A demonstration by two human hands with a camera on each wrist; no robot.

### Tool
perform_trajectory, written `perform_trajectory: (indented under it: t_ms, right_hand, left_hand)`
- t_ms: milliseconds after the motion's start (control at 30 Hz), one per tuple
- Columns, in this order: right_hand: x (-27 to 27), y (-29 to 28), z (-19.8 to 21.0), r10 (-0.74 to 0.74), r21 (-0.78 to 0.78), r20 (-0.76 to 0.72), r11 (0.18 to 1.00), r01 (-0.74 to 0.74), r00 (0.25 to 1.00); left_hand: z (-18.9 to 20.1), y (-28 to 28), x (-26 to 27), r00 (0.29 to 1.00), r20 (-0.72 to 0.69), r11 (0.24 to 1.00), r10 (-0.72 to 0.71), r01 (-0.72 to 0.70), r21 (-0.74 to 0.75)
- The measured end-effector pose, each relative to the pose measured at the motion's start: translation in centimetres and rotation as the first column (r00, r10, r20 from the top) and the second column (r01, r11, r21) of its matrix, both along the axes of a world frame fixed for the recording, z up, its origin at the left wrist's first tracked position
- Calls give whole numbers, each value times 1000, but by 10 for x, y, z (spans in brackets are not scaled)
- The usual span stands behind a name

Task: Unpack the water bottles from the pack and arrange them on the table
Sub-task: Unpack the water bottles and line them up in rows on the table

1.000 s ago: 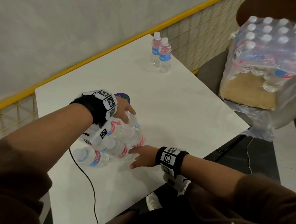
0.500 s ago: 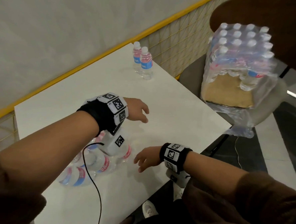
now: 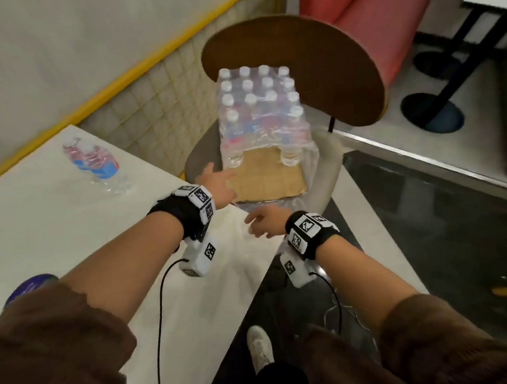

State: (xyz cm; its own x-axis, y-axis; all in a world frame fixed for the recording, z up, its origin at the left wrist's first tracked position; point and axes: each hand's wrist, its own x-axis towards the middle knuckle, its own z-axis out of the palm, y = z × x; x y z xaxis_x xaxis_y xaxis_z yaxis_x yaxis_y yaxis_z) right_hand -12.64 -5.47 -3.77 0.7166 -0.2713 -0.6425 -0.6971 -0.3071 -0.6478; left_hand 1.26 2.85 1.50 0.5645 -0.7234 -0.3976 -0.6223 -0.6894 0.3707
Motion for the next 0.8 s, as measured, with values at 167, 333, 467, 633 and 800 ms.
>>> perform_trajectory:
  t_ms: [167,333,467,633,800]
  right_hand:
    - [16,-67,10,-322,-178,205,916,359,924]
    - [36,-113,25,-520,-258,234,782,568,822]
    - [45,-136,25,-532,-218,82,815,536,843]
    - [32,-139,14,-462,-412,-83,823,392,883]
    - [52,-119,14,-642,-98,228,733,673,732]
  left_hand:
    - [-6,-45,3,998,24,983,62,-57,-175]
    - [-16,-52,5,997,-18,945,77,-79,-317]
    - [-20,-54,10,996,-63,942,70,-87,-323]
    - [-22,-53,14,994,-106,940,39,-72,-333]
    - [-21,-60,10,981,-176,943,87,-138,-304]
